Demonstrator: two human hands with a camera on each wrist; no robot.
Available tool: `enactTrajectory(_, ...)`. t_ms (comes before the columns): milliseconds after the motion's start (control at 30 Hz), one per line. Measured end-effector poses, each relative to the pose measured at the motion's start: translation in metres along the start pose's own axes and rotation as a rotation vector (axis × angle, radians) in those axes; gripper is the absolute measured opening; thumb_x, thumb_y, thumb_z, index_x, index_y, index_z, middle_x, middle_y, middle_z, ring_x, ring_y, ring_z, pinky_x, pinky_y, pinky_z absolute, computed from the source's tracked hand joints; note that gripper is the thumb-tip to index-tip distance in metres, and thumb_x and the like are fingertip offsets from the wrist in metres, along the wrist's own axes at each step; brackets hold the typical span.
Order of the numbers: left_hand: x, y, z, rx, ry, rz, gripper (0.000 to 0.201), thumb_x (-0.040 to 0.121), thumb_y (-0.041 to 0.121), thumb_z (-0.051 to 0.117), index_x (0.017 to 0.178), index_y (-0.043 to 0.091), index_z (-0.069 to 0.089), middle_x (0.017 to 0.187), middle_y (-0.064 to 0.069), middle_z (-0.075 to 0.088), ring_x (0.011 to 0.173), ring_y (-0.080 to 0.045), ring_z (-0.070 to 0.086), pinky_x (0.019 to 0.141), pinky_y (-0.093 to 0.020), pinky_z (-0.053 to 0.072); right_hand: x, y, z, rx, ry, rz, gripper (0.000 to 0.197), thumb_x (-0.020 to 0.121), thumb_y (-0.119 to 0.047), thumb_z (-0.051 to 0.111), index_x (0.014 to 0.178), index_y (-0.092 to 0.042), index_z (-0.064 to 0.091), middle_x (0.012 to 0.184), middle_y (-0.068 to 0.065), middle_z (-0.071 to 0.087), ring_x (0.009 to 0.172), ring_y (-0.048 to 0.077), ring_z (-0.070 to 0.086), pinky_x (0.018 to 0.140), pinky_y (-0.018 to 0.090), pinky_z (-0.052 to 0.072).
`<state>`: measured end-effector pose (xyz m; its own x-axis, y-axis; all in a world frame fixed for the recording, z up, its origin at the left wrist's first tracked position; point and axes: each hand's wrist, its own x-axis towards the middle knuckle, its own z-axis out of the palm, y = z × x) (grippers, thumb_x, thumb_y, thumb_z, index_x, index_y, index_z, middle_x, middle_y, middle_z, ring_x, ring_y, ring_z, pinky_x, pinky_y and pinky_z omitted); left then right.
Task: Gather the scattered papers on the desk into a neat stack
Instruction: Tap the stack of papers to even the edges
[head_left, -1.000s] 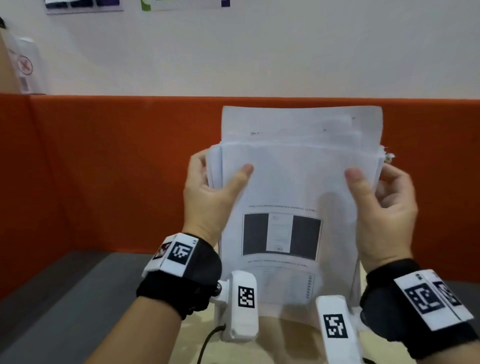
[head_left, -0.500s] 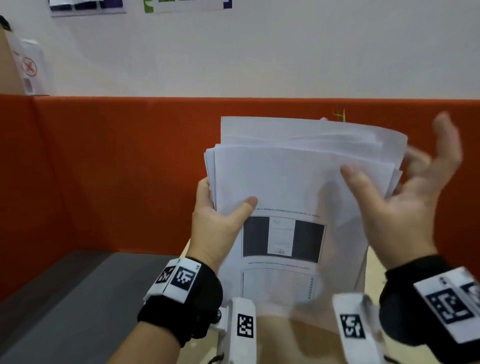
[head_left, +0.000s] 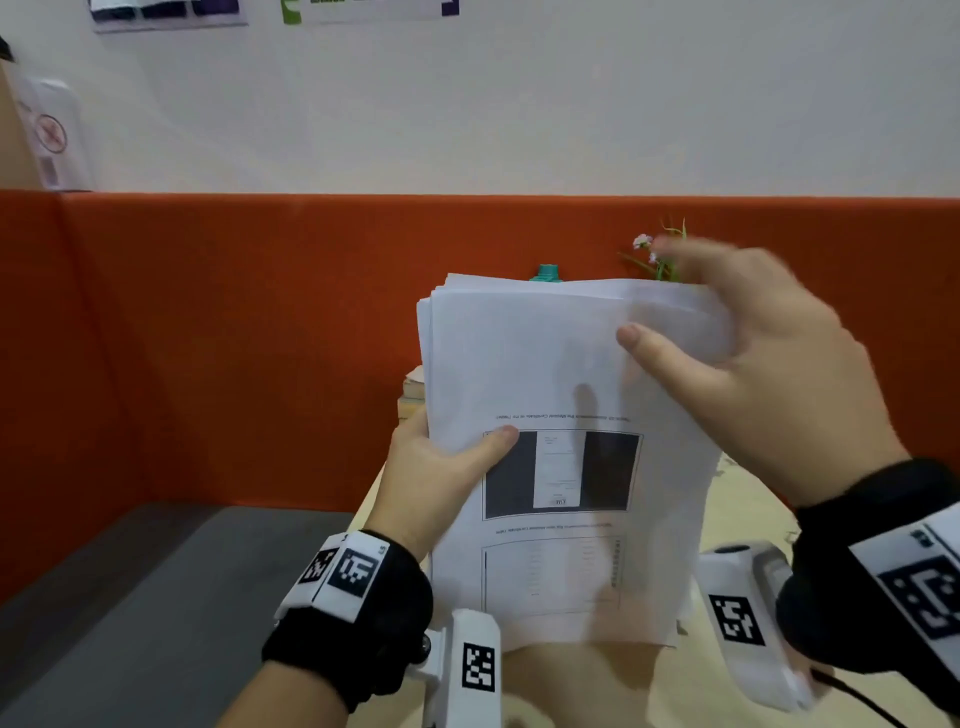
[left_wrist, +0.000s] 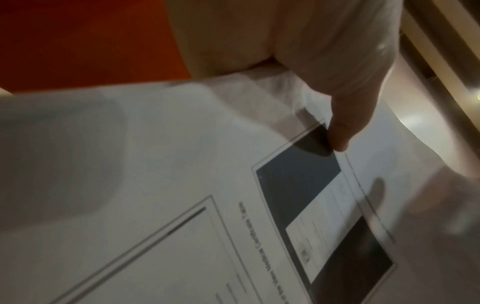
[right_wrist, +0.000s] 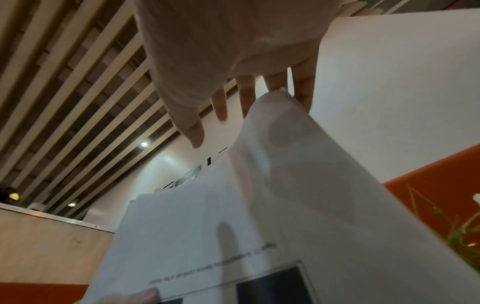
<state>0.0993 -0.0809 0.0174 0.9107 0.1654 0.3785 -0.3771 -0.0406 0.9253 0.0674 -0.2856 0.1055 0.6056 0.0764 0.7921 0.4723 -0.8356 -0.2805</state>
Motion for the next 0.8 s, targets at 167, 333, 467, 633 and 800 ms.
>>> enactTrajectory(167,-0.001,0.006,-0.003,-0.055,-0.13,-0.11,0.025,0.079,0.014,0.075,0.103,0.012,0.073,0.098,-0.003,0.078,0.093,-0.021,0.074,0.083,-0.032,0.059,0.01,-0.012,0.007,-0.273,-0.098,-0.07,0.071,0.087,-0.061,0.051,0.15,-0.029,0.043,0.135,0.006,0.062,0.115,0.03,0.059,0.091,0.045,0.041)
enactTrajectory(333,0.0,0.001,0.0,-0.001,-0.154,-0.109,0.031,0.07,0.035,0.08,0.095,0.016,0.076,0.094,-0.007,0.078,0.091,-0.026,0.074,0.089,-0.048,0.057,0.008,-0.021,0.024,-0.377,-0.214,-0.141,0.078,0.086,-0.068,0.04,0.153,-0.029,0.039,0.144,0.002,0.058,0.134,0.028,0.051,0.115,0.052,0.022)
enactTrajectory(467,0.001,0.008,-0.001,-0.053,-0.04,-0.052,0.015,0.08,0.016,0.073,0.095,0.012,0.075,0.093,-0.007,0.078,0.09,-0.026,0.074,0.087,-0.043,0.058,0.007,-0.016,0.028,-0.279,-0.183,-0.153,0.075,0.083,-0.059,0.049,0.151,-0.029,0.041,0.142,0.002,0.058,0.135,0.025,0.049,0.117,0.049,0.016)
enactTrajectory(633,0.015,0.025,-0.011,-0.167,0.071,-0.02,0.016,0.08,0.013,0.073,0.096,0.011,0.073,0.096,-0.004,0.078,0.091,-0.022,0.074,0.088,-0.039,0.057,-0.003,0.025,0.013,0.287,0.118,0.384,0.102,0.077,-0.043,0.078,0.158,-0.024,0.019,0.147,0.002,0.045,0.138,0.017,0.044,0.111,0.039,0.035)
enactTrajectory(800,0.023,0.036,0.009,-0.127,0.072,0.076,0.008,0.08,0.015,0.074,0.086,0.019,0.071,0.079,0.007,0.077,0.078,-0.011,0.074,0.077,-0.027,0.059,-0.025,0.038,0.052,0.654,-0.037,0.449,0.023,0.091,-0.019,0.069,0.112,-0.025,0.063,0.101,-0.011,0.069,0.1,0.011,0.067,0.079,0.033,0.053)
